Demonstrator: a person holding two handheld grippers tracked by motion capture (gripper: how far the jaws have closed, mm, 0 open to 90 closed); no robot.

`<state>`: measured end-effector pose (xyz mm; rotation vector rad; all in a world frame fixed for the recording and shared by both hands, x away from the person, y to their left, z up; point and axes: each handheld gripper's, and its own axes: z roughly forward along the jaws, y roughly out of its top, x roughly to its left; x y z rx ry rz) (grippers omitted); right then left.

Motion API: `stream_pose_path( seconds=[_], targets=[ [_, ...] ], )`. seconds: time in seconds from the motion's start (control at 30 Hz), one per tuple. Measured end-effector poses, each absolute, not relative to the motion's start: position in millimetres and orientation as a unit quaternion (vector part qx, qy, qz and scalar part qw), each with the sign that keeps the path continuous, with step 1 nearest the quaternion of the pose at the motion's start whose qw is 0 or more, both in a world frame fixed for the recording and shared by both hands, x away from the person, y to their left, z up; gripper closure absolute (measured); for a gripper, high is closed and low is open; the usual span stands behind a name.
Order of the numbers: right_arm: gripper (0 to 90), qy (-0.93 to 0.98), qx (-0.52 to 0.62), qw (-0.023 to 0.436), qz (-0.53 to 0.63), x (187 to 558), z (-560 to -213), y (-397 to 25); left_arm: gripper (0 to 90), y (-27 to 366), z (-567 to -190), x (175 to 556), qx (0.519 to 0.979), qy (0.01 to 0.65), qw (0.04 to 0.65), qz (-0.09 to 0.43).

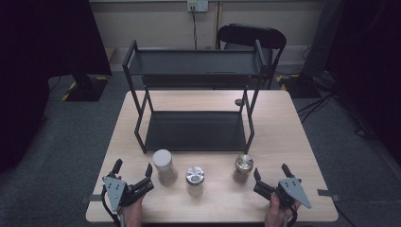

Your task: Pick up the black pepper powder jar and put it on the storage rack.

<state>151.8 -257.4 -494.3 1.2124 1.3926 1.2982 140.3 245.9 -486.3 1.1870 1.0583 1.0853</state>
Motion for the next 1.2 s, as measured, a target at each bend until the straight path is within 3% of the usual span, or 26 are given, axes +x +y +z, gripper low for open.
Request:
stream_pose_path(
  seconds=[1.2],
  targets=[
    [0.0,0.556,0.485,0.429,0.521,151.3,-495.0,-257.3,0.9,240.6,-456.5,152.1,0.561,0.403,0.591,0.417]
  ],
)
